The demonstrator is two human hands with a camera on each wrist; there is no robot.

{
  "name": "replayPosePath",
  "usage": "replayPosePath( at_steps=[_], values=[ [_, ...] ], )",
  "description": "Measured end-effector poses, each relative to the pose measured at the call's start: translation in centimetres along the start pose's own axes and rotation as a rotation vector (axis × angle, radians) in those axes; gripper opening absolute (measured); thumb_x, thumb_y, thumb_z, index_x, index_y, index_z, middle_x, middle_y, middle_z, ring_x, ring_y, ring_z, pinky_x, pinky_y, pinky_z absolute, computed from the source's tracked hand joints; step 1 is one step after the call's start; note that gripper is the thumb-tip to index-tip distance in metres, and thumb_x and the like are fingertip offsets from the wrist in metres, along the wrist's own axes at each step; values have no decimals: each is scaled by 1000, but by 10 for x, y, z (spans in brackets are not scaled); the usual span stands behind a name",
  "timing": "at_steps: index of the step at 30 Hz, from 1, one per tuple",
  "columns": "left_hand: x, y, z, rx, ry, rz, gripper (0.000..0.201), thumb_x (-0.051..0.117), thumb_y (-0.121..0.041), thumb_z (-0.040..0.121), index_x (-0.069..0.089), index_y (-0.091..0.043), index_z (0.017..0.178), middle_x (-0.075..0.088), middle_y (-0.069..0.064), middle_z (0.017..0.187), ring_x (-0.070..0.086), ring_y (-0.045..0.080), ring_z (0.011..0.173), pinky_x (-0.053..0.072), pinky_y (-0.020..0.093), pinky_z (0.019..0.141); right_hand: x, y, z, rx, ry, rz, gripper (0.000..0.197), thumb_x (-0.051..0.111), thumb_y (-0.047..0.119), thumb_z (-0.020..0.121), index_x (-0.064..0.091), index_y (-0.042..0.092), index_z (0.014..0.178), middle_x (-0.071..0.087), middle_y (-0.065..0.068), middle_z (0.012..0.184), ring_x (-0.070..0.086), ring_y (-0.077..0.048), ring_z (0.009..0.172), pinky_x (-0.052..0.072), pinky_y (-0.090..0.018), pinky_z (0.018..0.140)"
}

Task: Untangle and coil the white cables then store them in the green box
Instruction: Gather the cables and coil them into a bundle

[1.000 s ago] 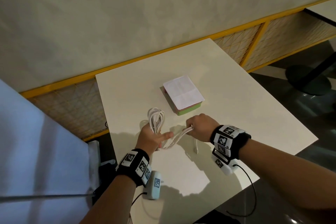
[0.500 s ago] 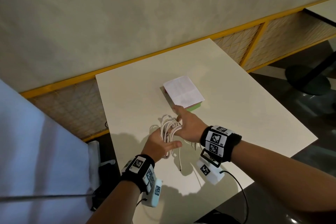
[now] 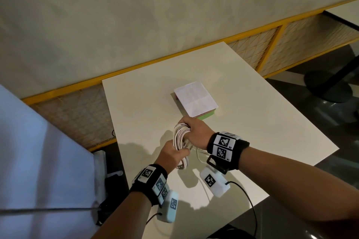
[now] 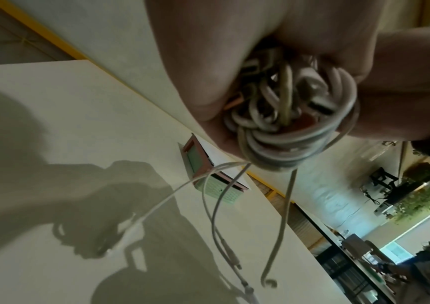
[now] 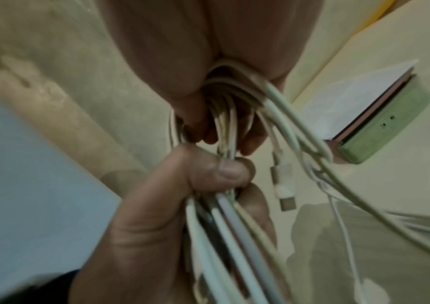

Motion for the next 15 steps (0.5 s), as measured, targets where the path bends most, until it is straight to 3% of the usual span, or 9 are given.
replayPosePath(
  at_steps=[2,5,8,11,15],
  values=[
    [0,-4,0,7,24,-18,15,59,-19,65,54,-10,76,43,11,68,41,16,64,34,29,63,2,2,2,7,9,32,30,43,-7,75,56,14,93,62,-6,89,56,-19,82,44,-20,67],
    [7,-4,0,-15,58,-52,11,58,-15,65,55,-9,73,47,8,64,43,14,58,35,24,58,6,3,2,14,9,-14,29,39,-5,77,50,9,101,64,-16,93,59,-27,84,46,-31,69],
    [14,1,0,-49,67,-35,9,64,-7,73,58,-11,68,52,5,61,47,8,51,39,19,51,7,1,0,15,-26,-36,33,36,-7,75,50,8,101,65,-17,88,58,-27,77,44,-31,65],
    [15,4,1,-37,62,-30,11,68,-7,71,60,-14,67,57,3,62,48,3,48,40,14,49,9,0,1,29,-41,-54,38,35,-9,72,50,10,102,66,-18,89,61,-31,79,51,-39,68],
    [12,4,6,-22,59,47,20,73,-3,78,64,-19,75,67,5,75,58,12,66,45,11,55,11,-3,1,60,-32,-49,47,35,-9,74,52,11,113,66,-16,102,60,-29,90,51,-35,77]
  ],
)
Point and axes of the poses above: each hand's wrist, its own z-axis towards the middle knuckle, its own x-axis out of the palm, y = z × x, the point moved 9 cm from there along z, towards the middle knuckle
